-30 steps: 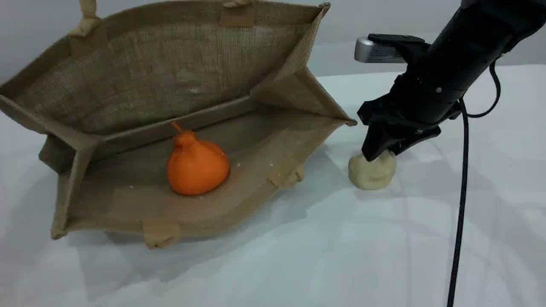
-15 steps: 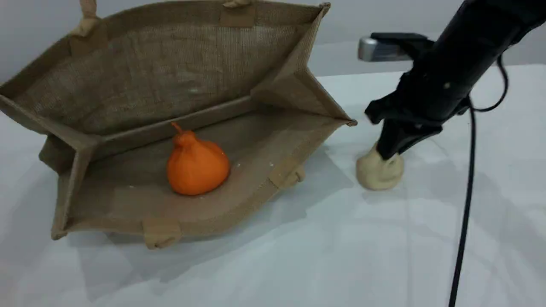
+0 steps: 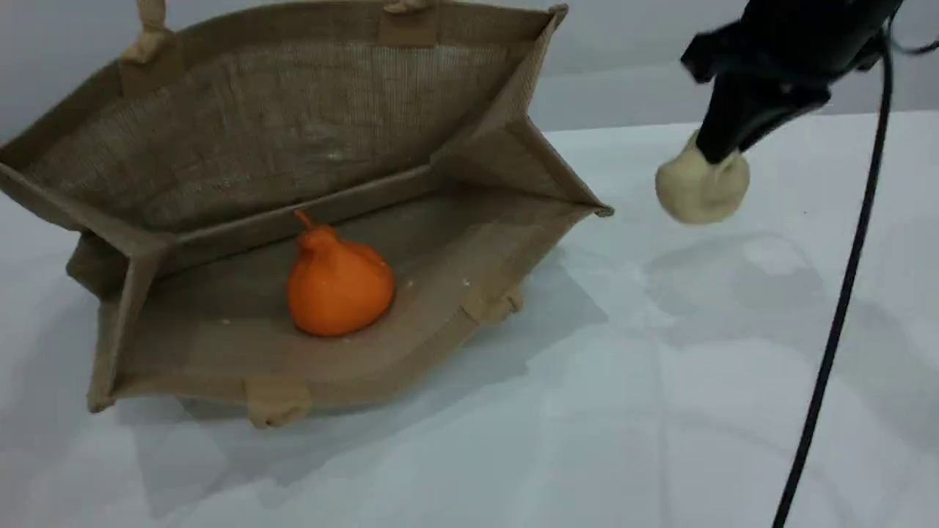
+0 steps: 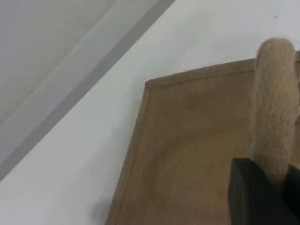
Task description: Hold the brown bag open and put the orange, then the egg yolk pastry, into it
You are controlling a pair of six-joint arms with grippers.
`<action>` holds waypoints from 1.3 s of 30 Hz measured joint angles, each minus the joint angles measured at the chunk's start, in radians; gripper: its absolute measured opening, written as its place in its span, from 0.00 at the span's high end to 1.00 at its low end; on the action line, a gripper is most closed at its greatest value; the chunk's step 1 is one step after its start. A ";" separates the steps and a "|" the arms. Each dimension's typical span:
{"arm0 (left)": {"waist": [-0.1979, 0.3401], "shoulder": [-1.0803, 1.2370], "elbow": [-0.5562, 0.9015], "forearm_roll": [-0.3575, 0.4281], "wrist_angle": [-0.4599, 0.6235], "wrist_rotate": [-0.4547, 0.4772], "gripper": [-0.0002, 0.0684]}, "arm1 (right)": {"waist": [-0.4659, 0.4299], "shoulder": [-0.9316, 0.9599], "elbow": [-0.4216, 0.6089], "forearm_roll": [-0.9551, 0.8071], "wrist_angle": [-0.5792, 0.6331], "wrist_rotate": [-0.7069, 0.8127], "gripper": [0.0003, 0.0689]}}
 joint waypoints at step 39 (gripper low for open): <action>0.000 0.000 0.000 -0.003 0.000 0.001 0.86 | 0.571 -0.048 0.265 0.261 -0.745 -0.035 0.97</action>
